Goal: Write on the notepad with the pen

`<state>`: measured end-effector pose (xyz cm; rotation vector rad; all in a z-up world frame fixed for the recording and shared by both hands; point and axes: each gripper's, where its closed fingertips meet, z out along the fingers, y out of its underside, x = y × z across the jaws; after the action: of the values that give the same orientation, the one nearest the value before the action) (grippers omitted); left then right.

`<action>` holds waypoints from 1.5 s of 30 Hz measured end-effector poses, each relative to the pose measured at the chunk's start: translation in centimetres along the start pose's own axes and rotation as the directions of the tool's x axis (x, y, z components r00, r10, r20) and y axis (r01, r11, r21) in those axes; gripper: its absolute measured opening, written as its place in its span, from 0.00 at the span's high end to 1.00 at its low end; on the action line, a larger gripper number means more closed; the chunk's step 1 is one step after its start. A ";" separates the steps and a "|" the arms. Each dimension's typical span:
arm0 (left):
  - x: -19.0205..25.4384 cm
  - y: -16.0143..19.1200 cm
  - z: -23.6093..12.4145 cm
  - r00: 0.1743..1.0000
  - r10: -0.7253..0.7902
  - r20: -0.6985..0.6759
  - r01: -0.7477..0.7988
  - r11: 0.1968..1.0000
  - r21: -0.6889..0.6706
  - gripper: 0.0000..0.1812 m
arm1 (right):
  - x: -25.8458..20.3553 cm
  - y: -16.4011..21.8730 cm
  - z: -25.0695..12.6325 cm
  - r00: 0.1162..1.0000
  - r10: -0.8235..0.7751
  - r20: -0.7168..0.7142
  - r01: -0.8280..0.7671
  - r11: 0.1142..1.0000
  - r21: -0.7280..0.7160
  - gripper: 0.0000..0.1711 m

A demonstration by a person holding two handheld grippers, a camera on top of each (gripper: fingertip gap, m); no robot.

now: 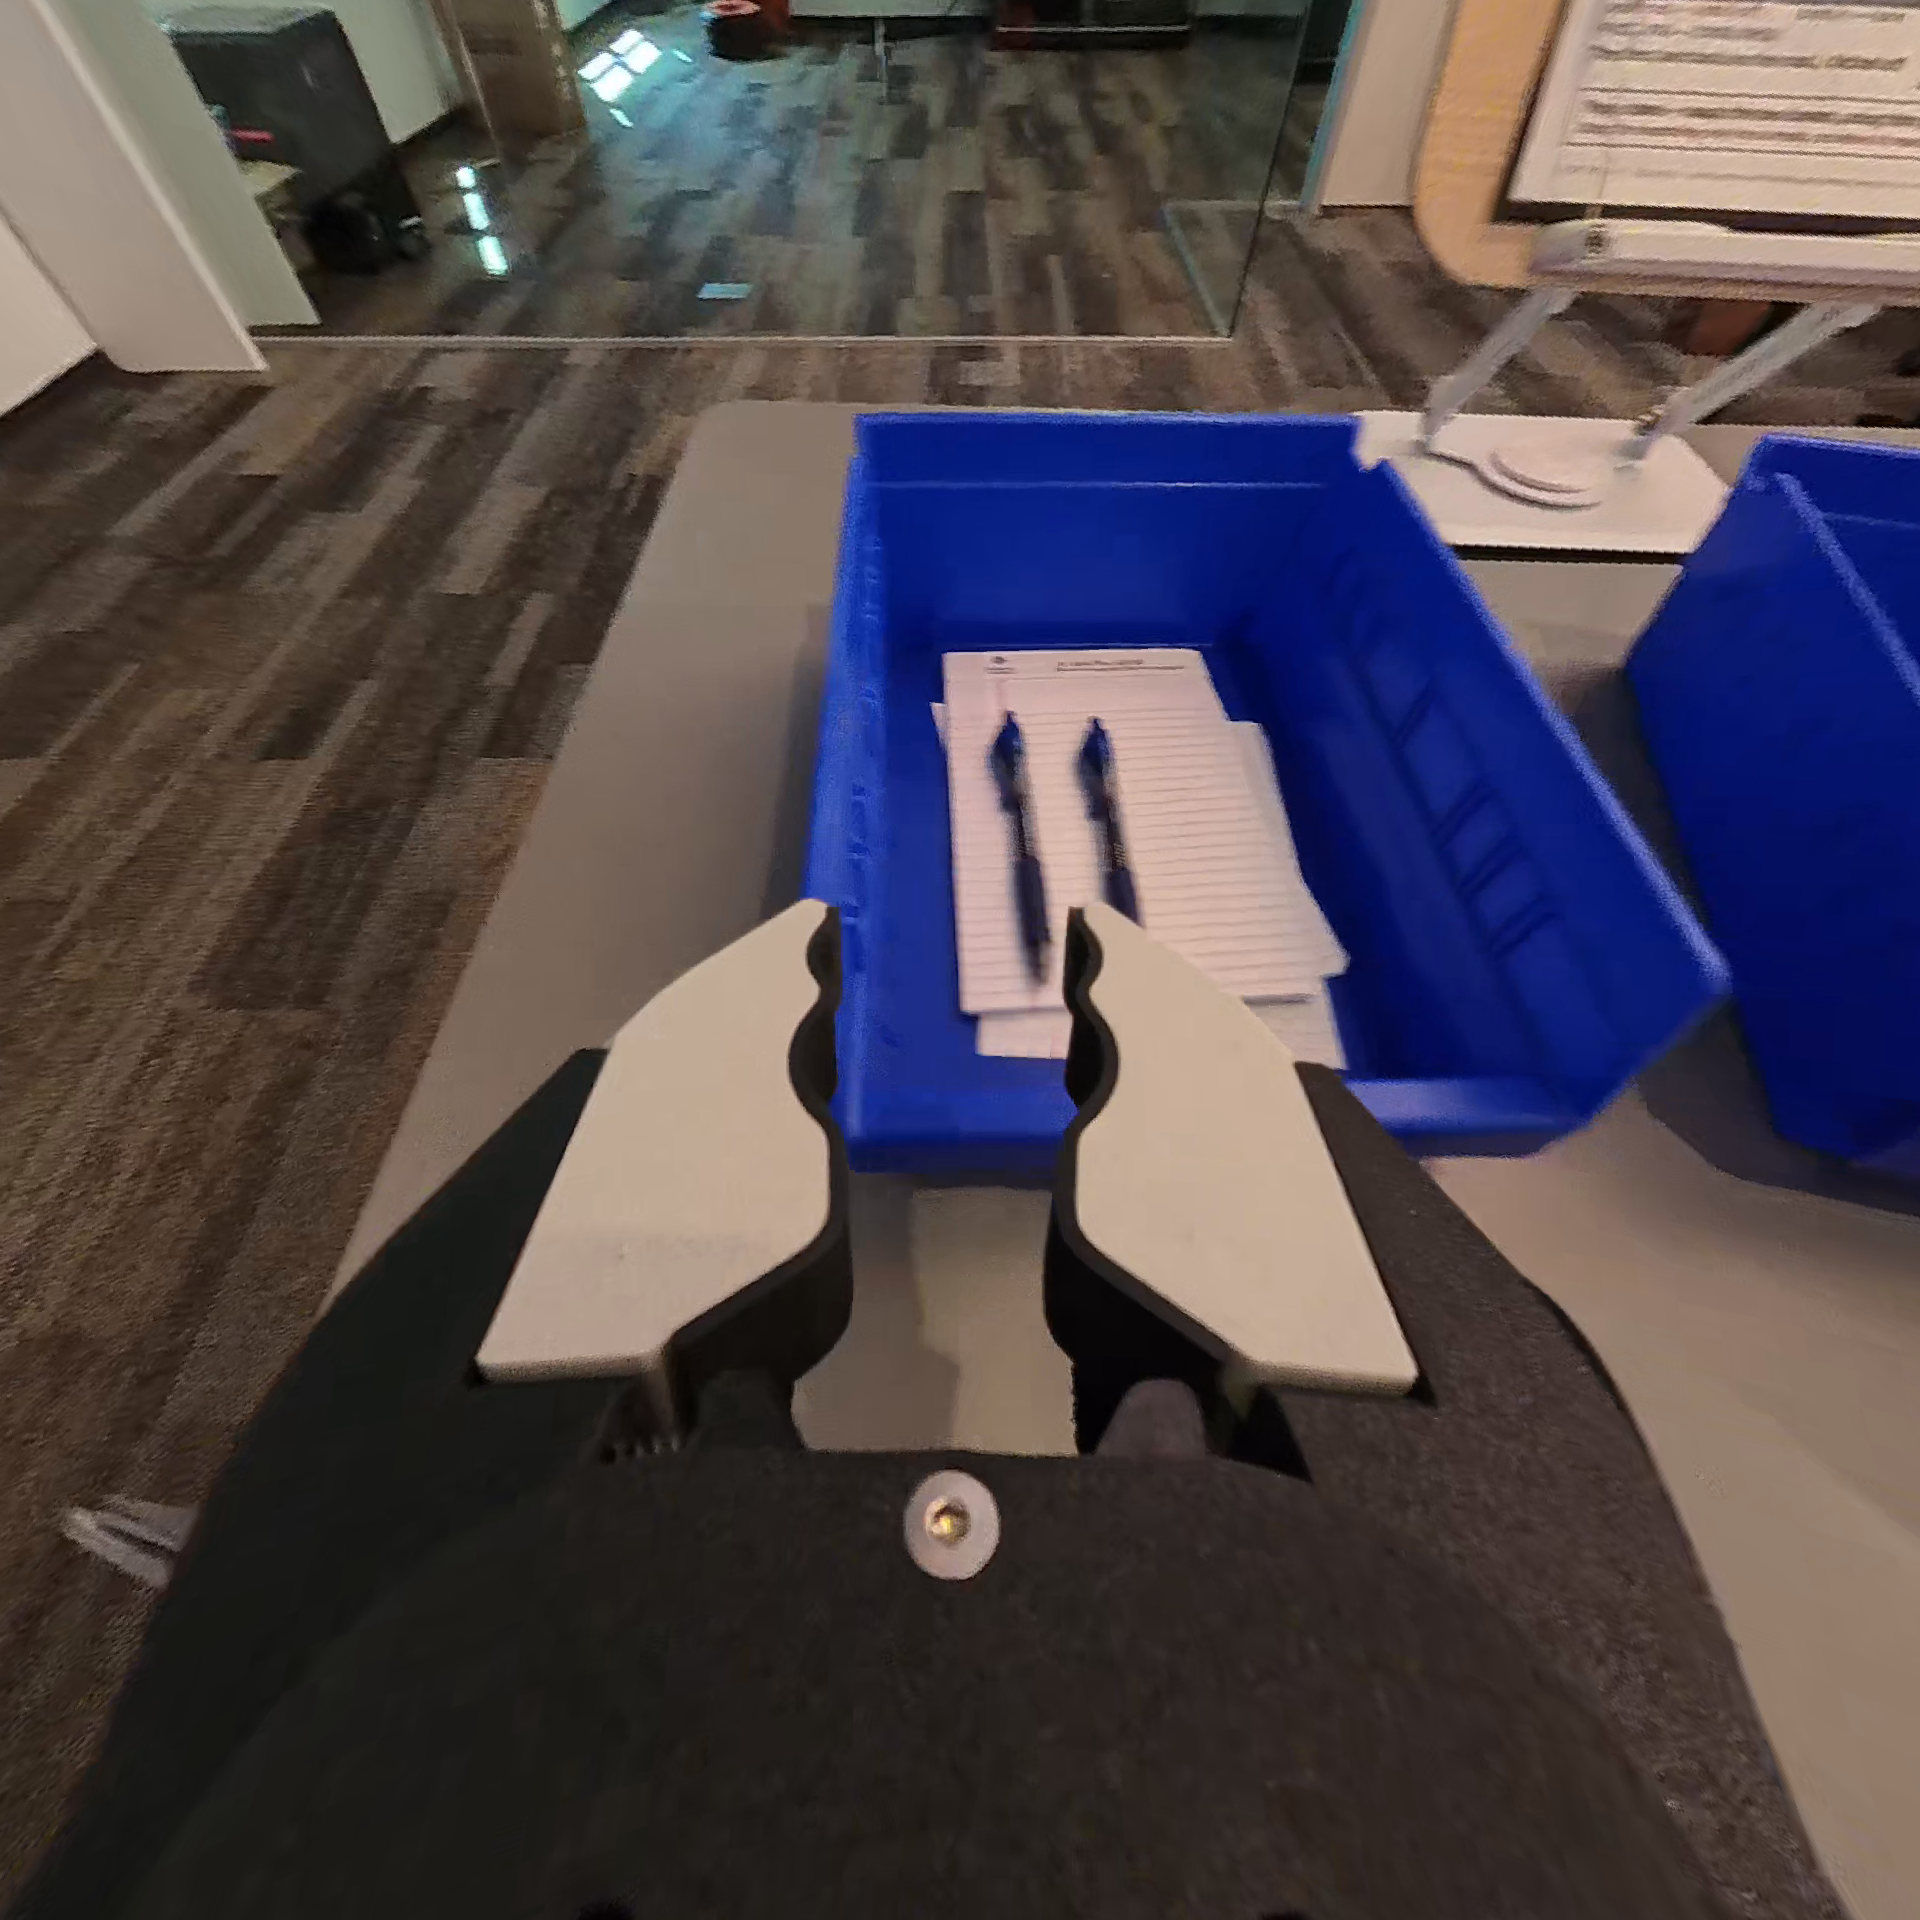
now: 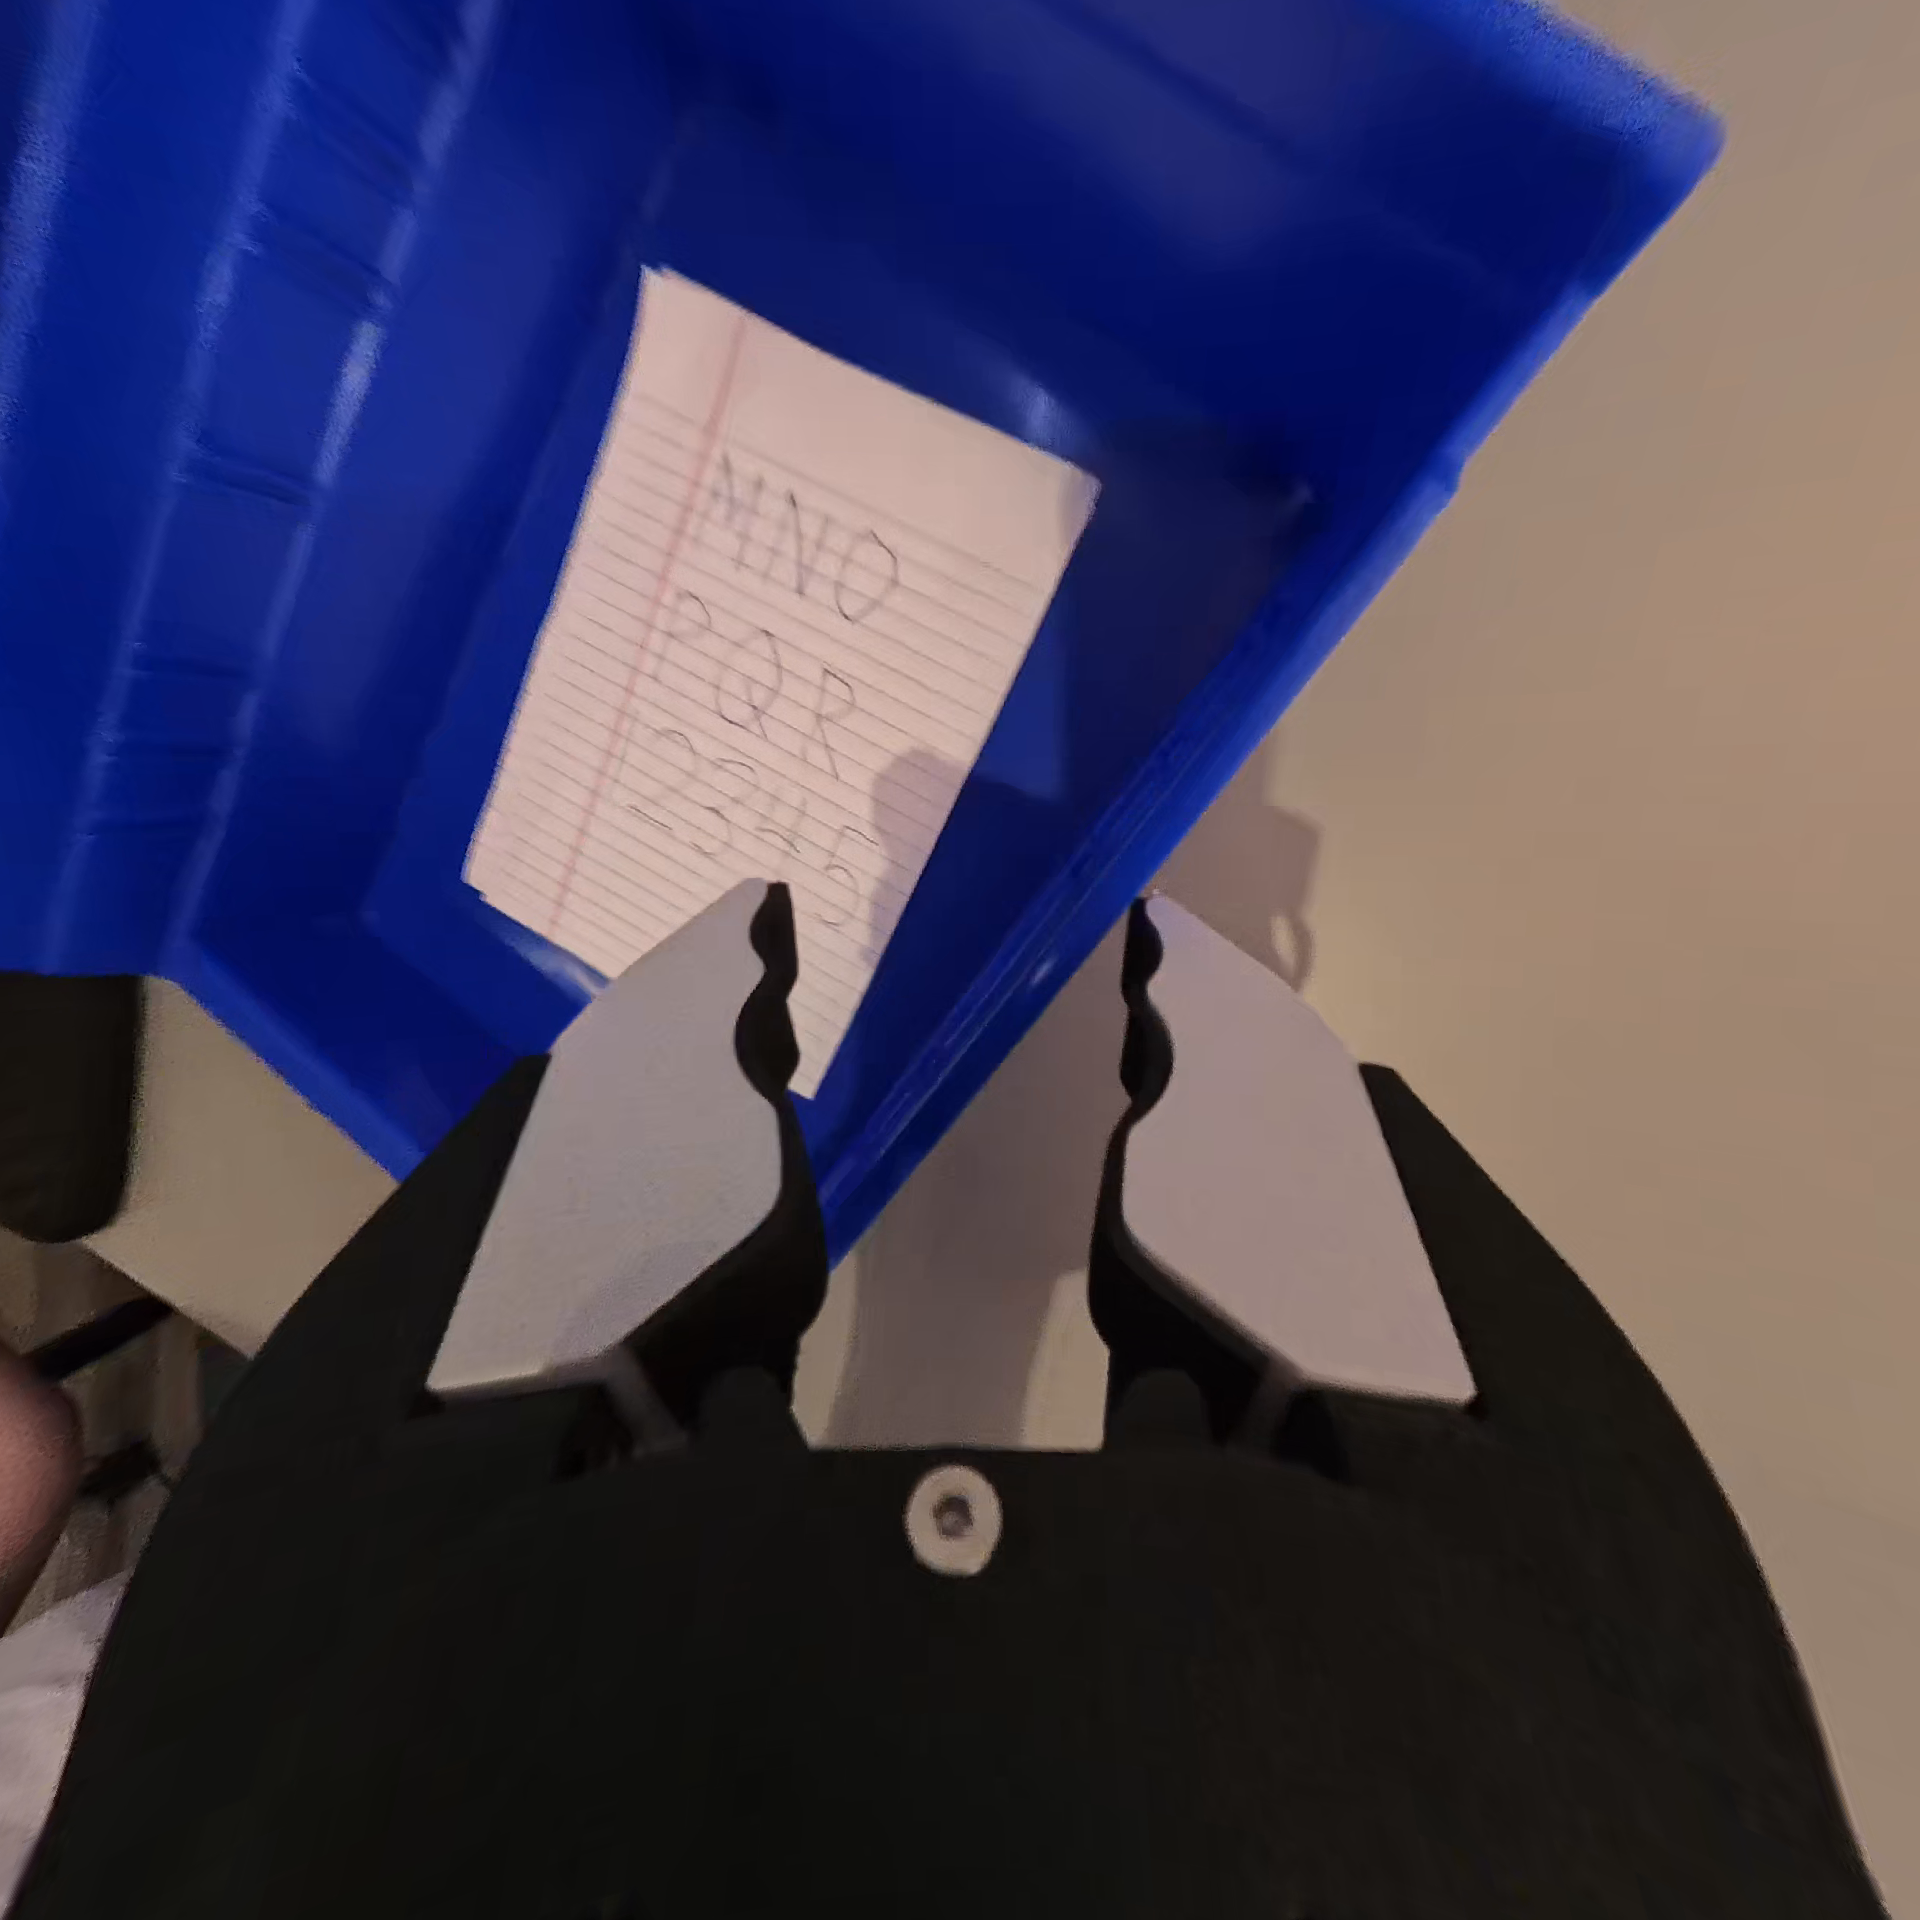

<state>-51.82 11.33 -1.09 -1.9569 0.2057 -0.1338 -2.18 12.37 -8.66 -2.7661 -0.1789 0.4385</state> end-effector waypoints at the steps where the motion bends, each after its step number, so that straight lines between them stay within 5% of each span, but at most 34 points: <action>1: 0.9 0.1 -0.4 1.000 0.001 -0.016 -0.001 1.000 -0.003 0.78 | 0.5 0.2 0.5 0.999 0.000 -0.035 -0.001 0.999 -0.043 0.68; 10: 5.8 1.5 -2.5 0.995 0.058 -0.075 -0.060 0.998 -0.021 0.78 | 5.5 -0.6 1.2 0.995 0.047 -0.084 -0.059 0.987 -0.148 0.96; 17: 5.4 0.9 -4.0 0.997 0.055 -0.053 -0.055 0.998 0.015 0.80 | 13.1 -0.9 -1.0 0.984 -0.006 -0.177 -0.015 0.992 -0.122 0.97; 29: 3.7 1.7 -5.3 0.998 0.041 0.038 -0.040 0.999 -0.022 0.80 | 28.6 3.4 -7.2 0.946 0.211 -0.245 -0.233 0.971 -0.062 0.97; 36: 4.9 1.0 -4.5 0.999 0.031 0.040 -0.030 0.999 -0.020 0.80 | 31.2 5.0 -8.5 0.964 0.138 -0.226 -0.155 0.986 -0.059 0.97; 45: 7.8 -0.1 -3.3 0.996 0.089 0.006 -0.088 0.996 -0.031 0.80 | 32.1 5.4 -8.9 0.942 0.230 -0.245 -0.245 0.969 -0.032 0.97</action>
<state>-44.79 6.76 0.24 -1.9744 0.2903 -0.0656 31.43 10.21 -11.44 -2.8832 0.2060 0.1535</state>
